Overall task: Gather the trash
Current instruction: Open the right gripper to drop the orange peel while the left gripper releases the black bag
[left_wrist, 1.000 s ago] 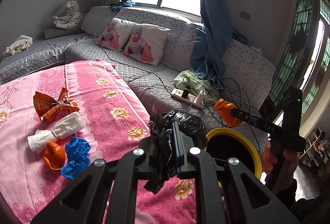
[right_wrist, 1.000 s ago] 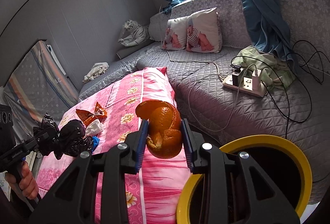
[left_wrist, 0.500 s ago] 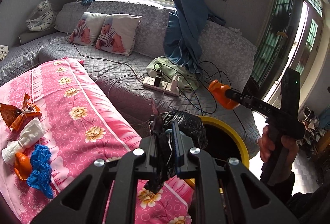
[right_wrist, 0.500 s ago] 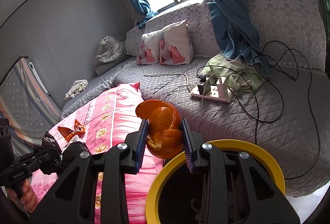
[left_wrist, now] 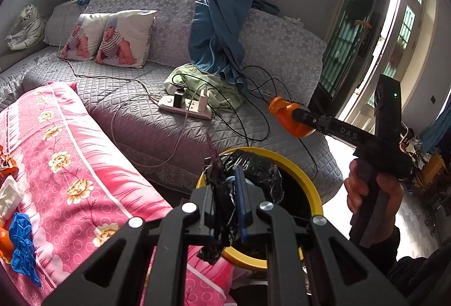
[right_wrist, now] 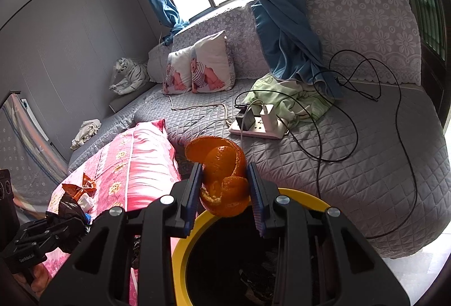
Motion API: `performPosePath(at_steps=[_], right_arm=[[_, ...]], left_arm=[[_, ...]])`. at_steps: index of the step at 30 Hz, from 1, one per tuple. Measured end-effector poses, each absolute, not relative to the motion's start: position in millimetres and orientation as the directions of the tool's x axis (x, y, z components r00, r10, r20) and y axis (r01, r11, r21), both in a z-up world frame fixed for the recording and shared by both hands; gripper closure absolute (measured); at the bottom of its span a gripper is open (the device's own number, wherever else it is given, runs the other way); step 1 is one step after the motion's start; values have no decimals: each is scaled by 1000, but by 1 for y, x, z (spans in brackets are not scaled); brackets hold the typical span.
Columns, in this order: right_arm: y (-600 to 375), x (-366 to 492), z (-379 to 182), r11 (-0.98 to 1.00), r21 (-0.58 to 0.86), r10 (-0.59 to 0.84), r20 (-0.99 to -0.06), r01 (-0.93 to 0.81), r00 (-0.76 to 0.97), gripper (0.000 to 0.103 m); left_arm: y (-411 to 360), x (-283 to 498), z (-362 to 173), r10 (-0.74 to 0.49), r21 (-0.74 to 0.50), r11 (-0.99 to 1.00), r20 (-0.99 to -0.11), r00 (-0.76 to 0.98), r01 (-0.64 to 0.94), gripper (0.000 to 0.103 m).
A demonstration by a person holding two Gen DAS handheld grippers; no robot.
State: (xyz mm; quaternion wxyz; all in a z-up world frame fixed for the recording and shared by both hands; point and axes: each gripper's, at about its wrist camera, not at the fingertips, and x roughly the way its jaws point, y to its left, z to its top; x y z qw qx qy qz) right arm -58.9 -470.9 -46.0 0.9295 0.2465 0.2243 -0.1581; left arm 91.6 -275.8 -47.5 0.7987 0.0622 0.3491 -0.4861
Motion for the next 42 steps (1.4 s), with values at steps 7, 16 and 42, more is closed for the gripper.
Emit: performPosePath(at_steps=[7, 16, 42], right_arm=[[-487, -70, -54, 805, 394, -212, -508, 443, 835, 72], [-500, -77, -69, 783, 403, -218, -535, 473, 816, 72], [-521, -84, -85, 733, 454, -219, -548, 507, 808, 61]], left_arm=[[-301, 88, -63, -720, -236, 485, -654, 231, 842, 92], [-338, 80, -84, -702, -231, 434, -693, 166, 871, 92], [-328, 99, -97, -694, -267, 494, -694, 190, 828, 59]])
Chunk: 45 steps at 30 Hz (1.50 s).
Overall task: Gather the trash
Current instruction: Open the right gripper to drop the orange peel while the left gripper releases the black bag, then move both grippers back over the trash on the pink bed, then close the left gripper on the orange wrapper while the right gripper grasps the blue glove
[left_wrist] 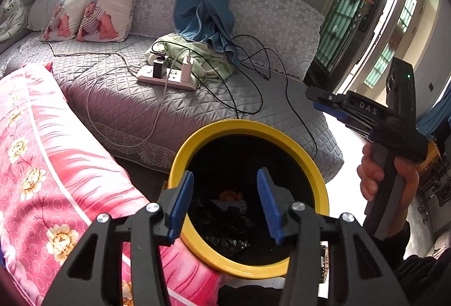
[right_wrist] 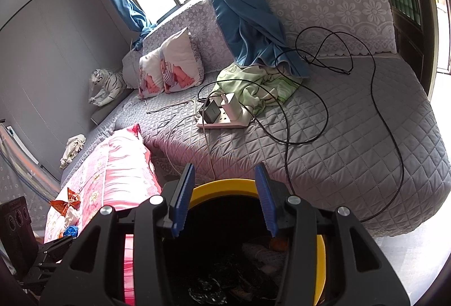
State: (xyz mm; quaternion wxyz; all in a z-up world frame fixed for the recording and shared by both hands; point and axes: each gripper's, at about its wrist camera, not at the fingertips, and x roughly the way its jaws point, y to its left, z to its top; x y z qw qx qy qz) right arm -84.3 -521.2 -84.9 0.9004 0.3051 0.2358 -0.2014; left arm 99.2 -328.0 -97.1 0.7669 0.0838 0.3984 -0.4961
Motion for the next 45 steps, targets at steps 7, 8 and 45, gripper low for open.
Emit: performPosePath(at_steps=[7, 8, 45], right_arm=[[-505, -72, -78, 764, 450, -179, -541, 463, 822, 61], [-502, -69, -77, 769, 449, -172, -540, 455, 824, 61], [-156, 153, -96, 865, 408, 501, -682, -292, 533, 58]], left_arm=[[-297, 121, -80, -695, -257, 552, -667, 267, 793, 59], [-293, 123, -78, -692, -251, 561, -665, 281, 789, 59], [63, 271, -80, -376, -150, 916, -648, 663, 373, 35]])
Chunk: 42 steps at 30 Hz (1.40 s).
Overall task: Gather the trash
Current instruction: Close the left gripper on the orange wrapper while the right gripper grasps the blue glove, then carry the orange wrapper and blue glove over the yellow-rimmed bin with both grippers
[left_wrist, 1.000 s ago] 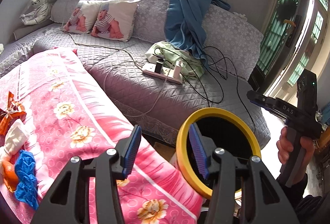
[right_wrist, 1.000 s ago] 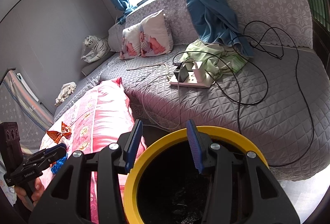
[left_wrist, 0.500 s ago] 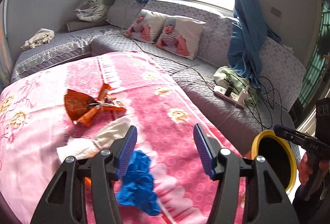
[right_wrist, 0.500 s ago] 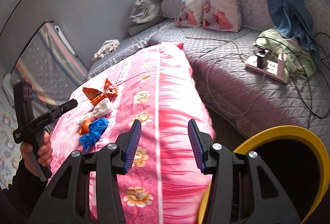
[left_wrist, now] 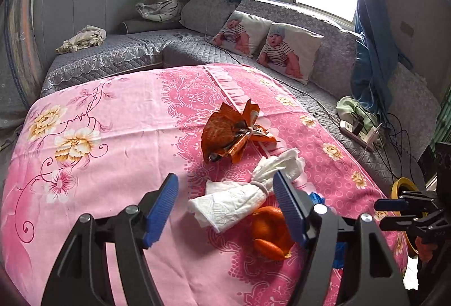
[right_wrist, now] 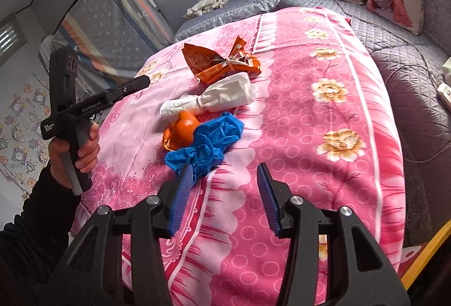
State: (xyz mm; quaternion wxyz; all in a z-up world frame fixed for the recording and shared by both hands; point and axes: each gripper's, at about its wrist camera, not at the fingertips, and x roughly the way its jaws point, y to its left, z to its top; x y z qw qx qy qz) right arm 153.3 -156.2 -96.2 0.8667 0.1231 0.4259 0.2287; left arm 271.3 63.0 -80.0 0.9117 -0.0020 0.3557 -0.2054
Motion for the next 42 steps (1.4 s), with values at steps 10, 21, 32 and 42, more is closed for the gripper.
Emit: performPosePath(at_steps=[10, 21, 32, 42], right_arm=[[-120, 172, -109, 856, 396, 513, -727, -331, 457, 58], [-113, 197, -129, 855, 415, 514, -760, -311, 398, 58], [-99, 217, -135, 847, 405, 518, -771, -343, 369, 62], [-88, 224, -131, 852, 373, 503, -776, -366, 380, 80]], left_arm=[[48, 310, -88, -368, -89, 902, -670, 645, 423, 32], [20, 375, -115, -331, -33, 889, -735, 591, 457, 31], [-21, 408, -130, -377, -44, 847, -752, 540, 530, 56], [-18, 404, -125, -352, -32, 871, -737, 577, 491, 86]])
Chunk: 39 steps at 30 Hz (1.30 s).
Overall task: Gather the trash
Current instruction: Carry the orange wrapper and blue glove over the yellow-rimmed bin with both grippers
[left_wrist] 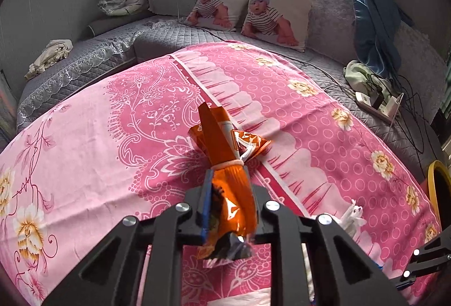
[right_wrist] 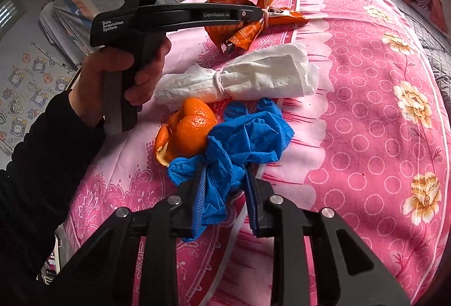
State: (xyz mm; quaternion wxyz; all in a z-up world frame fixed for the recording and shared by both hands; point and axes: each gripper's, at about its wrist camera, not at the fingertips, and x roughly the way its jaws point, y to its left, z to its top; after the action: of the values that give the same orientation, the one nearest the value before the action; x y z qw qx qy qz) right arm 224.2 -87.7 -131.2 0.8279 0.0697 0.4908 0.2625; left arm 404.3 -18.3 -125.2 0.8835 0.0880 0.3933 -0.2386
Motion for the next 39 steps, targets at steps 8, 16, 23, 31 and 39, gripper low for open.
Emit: performPosePath(at_steps=[8, 16, 23, 31, 39], right_arm=[[-67, 212, -121, 813, 366, 543, -758, -453, 361, 81], [-50, 184, -108, 795, 345, 553, -751, -499, 362, 81], [-57, 159, -91, 798, 337, 556, -730, -499, 397, 81], [-78, 127, -72, 809, 320, 555, -693, -493, 461, 81], [-118, 104, -67, 837, 338, 535, -668, -429, 518, 81]], left_arm=[[15, 393, -114, -347, -83, 902, -725, 596, 424, 86], [43, 367, -96, -343, -106, 917, -699, 627, 384, 86], [62, 341, -74, -335, -129, 931, -669, 663, 340, 86], [68, 297, -45, -334, -140, 937, -632, 700, 320, 86], [54, 253, -32, -336, -159, 939, -626, 704, 306, 86]])
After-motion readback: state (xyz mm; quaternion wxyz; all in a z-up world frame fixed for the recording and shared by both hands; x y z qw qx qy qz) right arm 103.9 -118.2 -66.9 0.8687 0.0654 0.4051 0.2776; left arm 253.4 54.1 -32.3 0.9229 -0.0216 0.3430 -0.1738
